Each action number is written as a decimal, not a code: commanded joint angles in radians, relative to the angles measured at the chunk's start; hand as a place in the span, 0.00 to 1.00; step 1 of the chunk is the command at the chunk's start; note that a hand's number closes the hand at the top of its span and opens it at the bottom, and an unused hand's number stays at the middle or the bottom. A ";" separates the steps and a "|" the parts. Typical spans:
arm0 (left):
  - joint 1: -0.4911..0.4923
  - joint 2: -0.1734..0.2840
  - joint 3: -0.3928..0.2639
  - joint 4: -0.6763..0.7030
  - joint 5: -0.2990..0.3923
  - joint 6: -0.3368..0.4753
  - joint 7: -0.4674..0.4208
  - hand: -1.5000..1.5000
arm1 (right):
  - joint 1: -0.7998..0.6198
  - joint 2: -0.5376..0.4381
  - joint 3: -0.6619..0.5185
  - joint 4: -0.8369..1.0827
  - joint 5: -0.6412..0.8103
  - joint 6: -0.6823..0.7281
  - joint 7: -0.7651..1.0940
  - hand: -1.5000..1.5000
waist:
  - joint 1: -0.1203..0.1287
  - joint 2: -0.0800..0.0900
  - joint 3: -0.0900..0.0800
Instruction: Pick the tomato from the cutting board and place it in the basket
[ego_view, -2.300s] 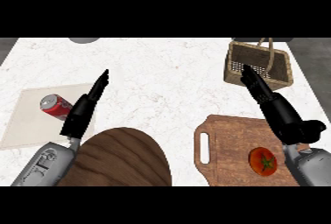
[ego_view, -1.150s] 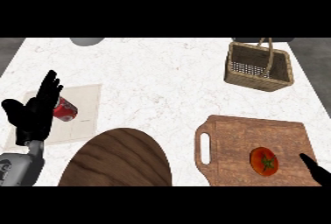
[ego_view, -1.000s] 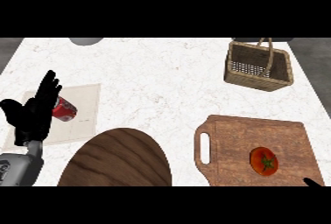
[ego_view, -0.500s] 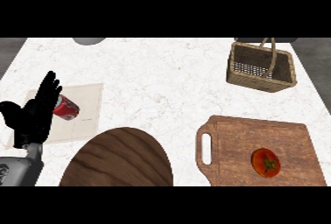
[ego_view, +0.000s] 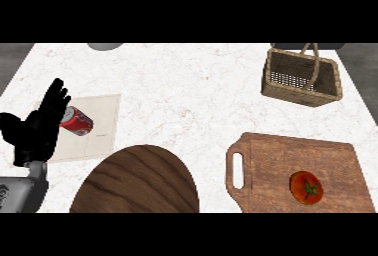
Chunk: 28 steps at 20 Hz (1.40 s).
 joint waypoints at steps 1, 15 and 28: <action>-0.029 -0.018 0.016 0.046 -0.014 -0.012 0.005 0.50 | -0.047 0.124 0.098 0.079 0.095 -0.028 -0.067 0.00 | -0.001 0.001 0.001; -0.038 -0.080 0.046 0.033 -0.085 -0.035 0.039 0.50 | -0.213 0.346 0.145 0.376 0.258 -0.063 -0.249 0.00 | 0.002 0.001 0.001; 0.005 -0.101 0.116 -0.033 -0.105 -0.119 0.057 0.50 | -0.257 0.415 0.102 0.405 0.282 0.000 -0.293 0.00 | 0.004 0.001 0.001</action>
